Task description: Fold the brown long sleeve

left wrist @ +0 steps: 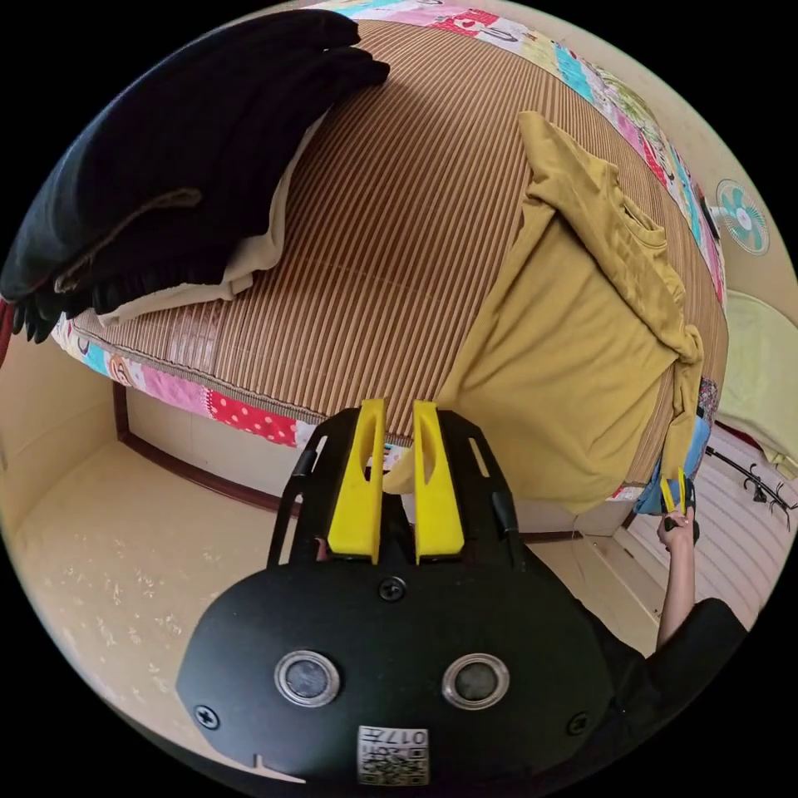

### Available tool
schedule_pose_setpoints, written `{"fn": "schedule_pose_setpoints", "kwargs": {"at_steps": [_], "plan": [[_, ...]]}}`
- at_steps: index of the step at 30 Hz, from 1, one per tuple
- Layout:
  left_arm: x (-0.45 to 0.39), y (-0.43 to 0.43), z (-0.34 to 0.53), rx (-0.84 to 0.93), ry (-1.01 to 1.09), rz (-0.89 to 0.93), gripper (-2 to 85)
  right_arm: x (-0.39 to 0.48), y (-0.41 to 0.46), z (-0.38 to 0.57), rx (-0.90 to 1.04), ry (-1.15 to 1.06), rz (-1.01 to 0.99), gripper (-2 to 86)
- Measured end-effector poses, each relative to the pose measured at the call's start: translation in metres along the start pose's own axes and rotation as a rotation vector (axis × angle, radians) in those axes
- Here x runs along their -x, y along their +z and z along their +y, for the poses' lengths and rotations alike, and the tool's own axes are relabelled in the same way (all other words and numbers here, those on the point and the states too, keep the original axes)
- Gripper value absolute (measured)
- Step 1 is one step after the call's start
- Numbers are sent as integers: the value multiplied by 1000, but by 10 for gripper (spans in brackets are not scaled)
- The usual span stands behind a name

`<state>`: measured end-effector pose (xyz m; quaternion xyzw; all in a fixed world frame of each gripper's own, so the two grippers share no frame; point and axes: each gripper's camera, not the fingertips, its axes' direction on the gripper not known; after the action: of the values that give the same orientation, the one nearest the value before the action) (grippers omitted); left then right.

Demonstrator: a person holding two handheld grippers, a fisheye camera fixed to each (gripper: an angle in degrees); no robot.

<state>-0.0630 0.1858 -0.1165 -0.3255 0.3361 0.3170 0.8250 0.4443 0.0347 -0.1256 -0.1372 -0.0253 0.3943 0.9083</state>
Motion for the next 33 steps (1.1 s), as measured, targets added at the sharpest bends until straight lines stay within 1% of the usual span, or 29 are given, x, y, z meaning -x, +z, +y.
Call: {"fn": "schedule_pose_setpoints", "kwargs": {"at_steps": [1,2,3,4,5,7,8,10,11,13,15,16,17,18,19,20,21,22,25,27,30,31,33], "plan": [[-3,1,2,5,9,2,61,7,4,-10,29,-24,62,87],[-5,2,3,9,13,5,60,12,10,-15,81,-53,77,81],[-10,5,5,18,20,15,56,26,23,-21,200,-118,128,64],[-17,9,6,32,28,24,53,45,20,-24,228,-202,191,42],[-21,10,7,38,34,27,52,57,12,-24,210,-257,211,39],[-38,10,9,44,82,26,43,100,-34,-26,122,-437,239,30],[-42,9,9,41,93,21,40,107,-48,-28,101,-454,236,29],[-54,6,12,35,128,4,29,125,-107,-37,16,-535,171,27],[-56,5,13,35,135,5,28,127,-118,-41,5,-562,171,28],[-60,2,17,28,152,15,24,119,-144,-58,11,-611,270,30],[-58,2,20,26,143,27,23,94,-146,-69,9,-616,362,34],[-55,4,23,32,131,42,23,69,-143,-74,-20,-570,434,39],[-54,6,24,39,126,51,23,53,-141,-77,-28,-513,461,42],[-51,10,27,56,114,65,22,21,-138,-83,-11,-370,439,63],[-47,14,29,73,96,68,22,-8,-135,-83,25,-257,309,81],[-45,15,30,79,87,70,22,-19,-133,-79,29,-230,225,89],[-41,16,33,85,75,76,22,-36,-130,-69,14,-203,72,99],[-38,16,35,86,67,82,22,-50,-122,-60,12,-159,-17,103],[-30,14,39,91,51,75,22,-70,-95,-49,43,-54,-82,116],[-25,13,40,96,36,82,22,-76,-83,-48,27,-5,-143,116],[-16,12,40,95,14,100,23,-88,-59,-57,45,162,-216,101],[-13,11,39,94,6,101,22,-89,-59,-58,10,214,-205,87],[-8,11,40,93,-8,109,22,-74,-69,-59,-63,226,-152,46]]}}
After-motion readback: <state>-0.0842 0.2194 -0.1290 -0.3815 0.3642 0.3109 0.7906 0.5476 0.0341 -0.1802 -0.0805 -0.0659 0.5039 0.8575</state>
